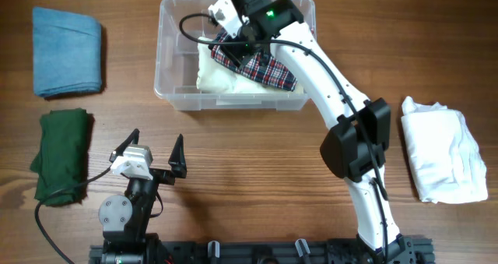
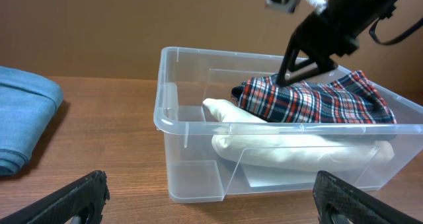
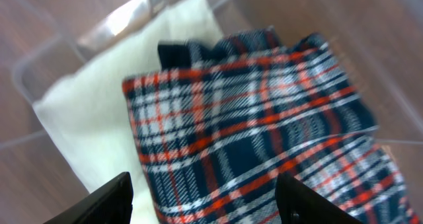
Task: Pack container
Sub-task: 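Press the plaid shirt down inside the bin with the right gripper, then tuck the plaid shirt's left edge down with the right gripper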
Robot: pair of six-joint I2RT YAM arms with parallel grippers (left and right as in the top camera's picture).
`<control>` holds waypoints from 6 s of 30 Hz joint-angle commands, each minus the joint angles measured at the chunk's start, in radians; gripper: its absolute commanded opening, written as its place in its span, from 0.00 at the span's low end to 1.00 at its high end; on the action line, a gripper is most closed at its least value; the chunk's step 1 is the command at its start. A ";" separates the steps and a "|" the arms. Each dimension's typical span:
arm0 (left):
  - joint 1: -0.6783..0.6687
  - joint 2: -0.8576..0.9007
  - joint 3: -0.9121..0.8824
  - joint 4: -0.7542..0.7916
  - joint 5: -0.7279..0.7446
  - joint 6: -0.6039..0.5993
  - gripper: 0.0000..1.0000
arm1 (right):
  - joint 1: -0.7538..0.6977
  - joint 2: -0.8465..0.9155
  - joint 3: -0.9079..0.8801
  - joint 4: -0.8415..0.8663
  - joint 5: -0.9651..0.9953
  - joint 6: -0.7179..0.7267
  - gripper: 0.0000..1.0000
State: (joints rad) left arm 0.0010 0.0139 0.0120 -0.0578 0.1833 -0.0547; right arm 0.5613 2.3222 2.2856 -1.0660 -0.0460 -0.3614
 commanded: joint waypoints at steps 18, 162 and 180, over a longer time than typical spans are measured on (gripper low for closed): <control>-0.006 -0.007 -0.006 -0.003 -0.009 -0.006 1.00 | 0.023 0.082 0.011 -0.069 0.047 -0.109 0.67; -0.006 -0.007 -0.006 -0.002 -0.010 -0.006 1.00 | 0.039 0.143 0.012 -0.125 -0.112 -0.055 0.06; -0.006 -0.007 -0.006 -0.003 -0.010 -0.006 1.00 | 0.010 -0.003 0.061 -0.155 -0.112 -0.054 0.39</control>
State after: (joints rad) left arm 0.0010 0.0139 0.0120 -0.0578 0.1829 -0.0547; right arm 0.5900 2.4252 2.3047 -1.2175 -0.1696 -0.4206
